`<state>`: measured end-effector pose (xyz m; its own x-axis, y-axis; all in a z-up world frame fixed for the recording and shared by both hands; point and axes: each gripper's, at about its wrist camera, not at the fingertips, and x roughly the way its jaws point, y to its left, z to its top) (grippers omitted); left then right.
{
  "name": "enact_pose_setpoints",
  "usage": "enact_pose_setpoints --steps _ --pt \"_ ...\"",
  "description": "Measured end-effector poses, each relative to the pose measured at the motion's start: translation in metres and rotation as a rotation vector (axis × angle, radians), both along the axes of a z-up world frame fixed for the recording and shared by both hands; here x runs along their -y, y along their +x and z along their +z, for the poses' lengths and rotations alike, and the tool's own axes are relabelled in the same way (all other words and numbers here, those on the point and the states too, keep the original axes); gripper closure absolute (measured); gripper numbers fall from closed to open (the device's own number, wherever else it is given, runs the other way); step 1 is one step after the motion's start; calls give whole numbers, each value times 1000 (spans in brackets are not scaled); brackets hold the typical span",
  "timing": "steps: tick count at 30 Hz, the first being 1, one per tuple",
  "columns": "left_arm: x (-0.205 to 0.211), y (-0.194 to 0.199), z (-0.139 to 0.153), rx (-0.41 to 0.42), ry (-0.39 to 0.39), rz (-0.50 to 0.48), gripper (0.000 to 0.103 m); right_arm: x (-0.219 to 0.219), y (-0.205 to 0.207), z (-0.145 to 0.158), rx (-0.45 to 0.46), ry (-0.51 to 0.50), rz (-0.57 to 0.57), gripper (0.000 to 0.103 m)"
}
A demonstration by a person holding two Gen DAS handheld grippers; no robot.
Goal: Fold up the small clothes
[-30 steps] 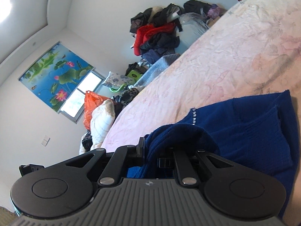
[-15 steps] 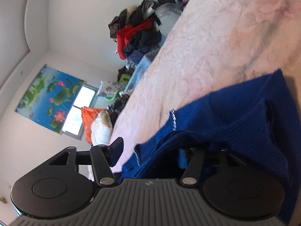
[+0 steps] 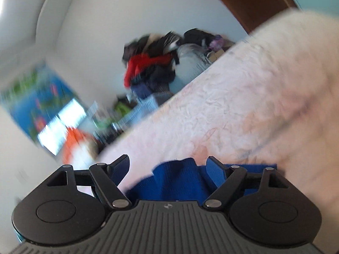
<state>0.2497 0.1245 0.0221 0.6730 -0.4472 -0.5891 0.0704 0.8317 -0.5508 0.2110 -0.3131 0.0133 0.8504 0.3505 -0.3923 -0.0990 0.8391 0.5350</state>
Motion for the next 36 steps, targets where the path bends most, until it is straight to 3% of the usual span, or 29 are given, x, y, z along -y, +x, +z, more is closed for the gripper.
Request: enact_pose_setpoints --steps 3,5,7,8,9,10,13,18,23,25,28,30,31,32,34,36 --pt "16 -14 10 77 259 -47 35 -22 20 -5 -70 -141 72 25" --pt "28 -25 11 128 403 -89 35 -27 31 -17 -115 -151 89 28" --pt "37 -36 9 177 519 -142 35 -29 33 -26 -149 -132 82 39" --pt "41 -41 8 195 552 -164 35 -27 34 -31 -161 -121 71 56" --pt "43 -44 6 206 574 -184 35 -25 34 -34 -167 -114 52 82" --pt "45 -47 4 213 587 -202 35 -23 31 -34 -157 -103 40 89" --pt "52 -53 -6 232 627 -237 35 -13 17 -28 -108 -90 13 92" --pt "69 -56 -16 270 704 -267 35 9 -4 -7 -52 -163 -51 96" --pt "92 -61 -21 317 771 -325 34 27 -9 1 -72 -332 -146 96" --pt "103 -63 -22 341 793 -344 34 25 -14 2 -95 -382 -194 91" --pt "120 -62 -24 375 799 -379 24 7 -29 6 -45 -278 -30 86" --pt "134 -59 -30 394 832 -382 19 -14 -35 2 -50 -198 106 61" --pt "142 -55 -34 398 877 -360 19 -27 -37 -1 -54 -195 177 53" --pt "149 -50 -39 400 935 -325 19 -41 -40 -5 -59 -217 242 46" --pt "154 -35 -46 402 1044 -242 18 -65 -45 -12 -93 -311 317 45" --pt "142 -12 -48 383 1097 -133 17 -69 -47 -19 -144 -410 285 46"
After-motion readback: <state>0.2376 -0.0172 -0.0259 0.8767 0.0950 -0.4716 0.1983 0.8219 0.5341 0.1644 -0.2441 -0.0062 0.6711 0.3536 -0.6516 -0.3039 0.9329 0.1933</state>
